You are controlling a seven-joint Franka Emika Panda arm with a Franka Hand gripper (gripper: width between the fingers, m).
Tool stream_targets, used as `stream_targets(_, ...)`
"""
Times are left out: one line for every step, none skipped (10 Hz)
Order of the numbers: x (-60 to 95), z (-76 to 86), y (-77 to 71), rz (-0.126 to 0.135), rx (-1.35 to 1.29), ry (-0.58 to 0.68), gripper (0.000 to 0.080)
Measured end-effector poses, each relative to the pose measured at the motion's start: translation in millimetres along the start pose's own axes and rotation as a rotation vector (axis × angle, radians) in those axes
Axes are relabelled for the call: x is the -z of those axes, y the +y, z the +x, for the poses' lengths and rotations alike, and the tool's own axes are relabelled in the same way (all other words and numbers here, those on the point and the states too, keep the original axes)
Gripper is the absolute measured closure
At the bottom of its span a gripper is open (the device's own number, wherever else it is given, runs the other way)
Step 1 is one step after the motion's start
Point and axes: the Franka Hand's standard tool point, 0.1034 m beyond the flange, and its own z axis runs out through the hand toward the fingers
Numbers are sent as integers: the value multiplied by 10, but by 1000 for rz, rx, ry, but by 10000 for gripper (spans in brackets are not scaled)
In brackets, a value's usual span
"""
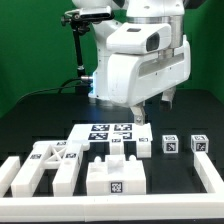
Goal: Assemble chair
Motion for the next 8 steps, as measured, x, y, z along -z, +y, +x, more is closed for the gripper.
stream_targets(0, 0, 0, 0, 0, 0, 150)
stream_targets(-1, 0, 0, 0, 0, 0, 150)
stream_targets(-1, 0, 0, 0, 0, 0, 150)
stream_targets(-1, 0, 0, 0, 0, 0, 150)
stream_targets(-2, -1, 0, 0, 0, 0, 150)
stream_targets(-2, 0, -1, 0, -1, 0, 150)
stream_targets(-5, -13, 18, 0, -21, 0, 150)
stream_targets(-31, -95, 142, -2, -61, -3, 150)
